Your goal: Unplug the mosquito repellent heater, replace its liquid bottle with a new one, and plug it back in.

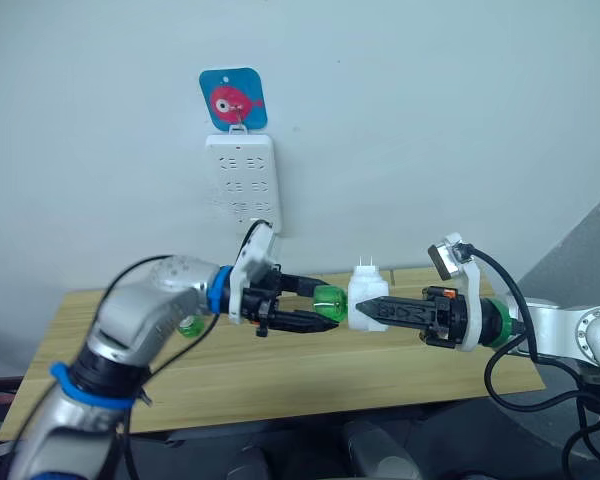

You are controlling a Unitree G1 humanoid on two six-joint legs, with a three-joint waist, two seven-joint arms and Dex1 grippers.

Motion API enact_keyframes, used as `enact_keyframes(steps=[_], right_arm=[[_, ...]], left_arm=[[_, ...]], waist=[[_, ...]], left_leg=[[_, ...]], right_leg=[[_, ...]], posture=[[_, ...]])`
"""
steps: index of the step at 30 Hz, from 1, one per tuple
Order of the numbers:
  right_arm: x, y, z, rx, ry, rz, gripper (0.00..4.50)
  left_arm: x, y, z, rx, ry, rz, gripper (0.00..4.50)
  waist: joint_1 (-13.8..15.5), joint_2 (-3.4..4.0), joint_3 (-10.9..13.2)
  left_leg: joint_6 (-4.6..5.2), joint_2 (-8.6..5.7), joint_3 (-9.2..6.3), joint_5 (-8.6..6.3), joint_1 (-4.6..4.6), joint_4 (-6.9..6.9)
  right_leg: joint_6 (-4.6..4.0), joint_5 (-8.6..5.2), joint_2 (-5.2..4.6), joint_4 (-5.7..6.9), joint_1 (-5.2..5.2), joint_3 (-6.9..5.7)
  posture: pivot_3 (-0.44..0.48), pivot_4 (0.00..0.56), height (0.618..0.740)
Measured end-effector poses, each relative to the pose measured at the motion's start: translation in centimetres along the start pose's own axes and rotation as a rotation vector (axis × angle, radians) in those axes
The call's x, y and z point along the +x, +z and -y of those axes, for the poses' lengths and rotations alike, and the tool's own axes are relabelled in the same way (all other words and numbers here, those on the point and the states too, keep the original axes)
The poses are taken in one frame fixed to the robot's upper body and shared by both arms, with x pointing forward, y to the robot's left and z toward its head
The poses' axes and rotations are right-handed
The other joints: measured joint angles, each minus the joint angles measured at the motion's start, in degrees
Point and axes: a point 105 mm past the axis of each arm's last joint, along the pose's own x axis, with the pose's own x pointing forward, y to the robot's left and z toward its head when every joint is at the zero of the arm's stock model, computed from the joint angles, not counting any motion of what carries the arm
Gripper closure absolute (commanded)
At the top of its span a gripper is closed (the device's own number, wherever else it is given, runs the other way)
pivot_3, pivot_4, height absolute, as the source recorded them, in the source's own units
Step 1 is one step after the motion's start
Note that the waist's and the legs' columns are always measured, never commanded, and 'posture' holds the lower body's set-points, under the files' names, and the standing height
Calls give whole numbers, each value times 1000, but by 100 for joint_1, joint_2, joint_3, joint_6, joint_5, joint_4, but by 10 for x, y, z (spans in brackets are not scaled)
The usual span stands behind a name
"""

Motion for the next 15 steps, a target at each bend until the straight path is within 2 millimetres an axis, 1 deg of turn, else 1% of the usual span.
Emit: enact_keyframes(steps=[1,2,6,7,11,12,15], right_arm=[[-1,1,-2,-8,8,-5,1496],[-2,2,-3,-18,8,-11,1496],[-4,3,-4,-25,5,-15,1496],[-4,4,-4,-26,4,-13,1496],[-5,2,-3,-18,5,-12,1496],[-5,2,-2,-13,3,-11,1496],[-6,0,2,5,-16,-2,1496]], left_arm=[[0,3,1,-83,-27,-3,2199],[1,5,1,-126,-41,-2,2199],[3,6,0,-146,-53,2,2199],[3,6,0,-116,-50,7,1479],[4,5,-3,72,9,28,254],[5,4,-4,147,32,49,24],[5,3,-3,399,111,103,0]], waist=[[7,0,1],[11,0,1],[22,0,2],[24,0,2],[49,0,2],[65,0,2],[104,0,1]], left_leg=[[0,-1,0,0,0,0],[0,0,0,0,-1,-1],[0,4,-3,0,-1,-4],[0,4,-3,0,-1,-5],[0,4,0,0,-1,-4],[-1,4,0,0,-1,-2],[-1,4,10,0,1,0]], right_leg=[[0,0,0,-1,0,-1],[0,0,0,-2,-1,-2],[-1,0,4,-2,-3,-2],[-1,-1,4,-2,-3,-3],[-1,0,3,-3,-1,3],[-1,0,2,-4,0,5],[-2,0,1,-4,1,17]], posture=[[-212,75,740],[-212,75,740],[-220,75,740],[-219,76,740],[-222,76,740],[-222,76,740],[-221,76,740]])
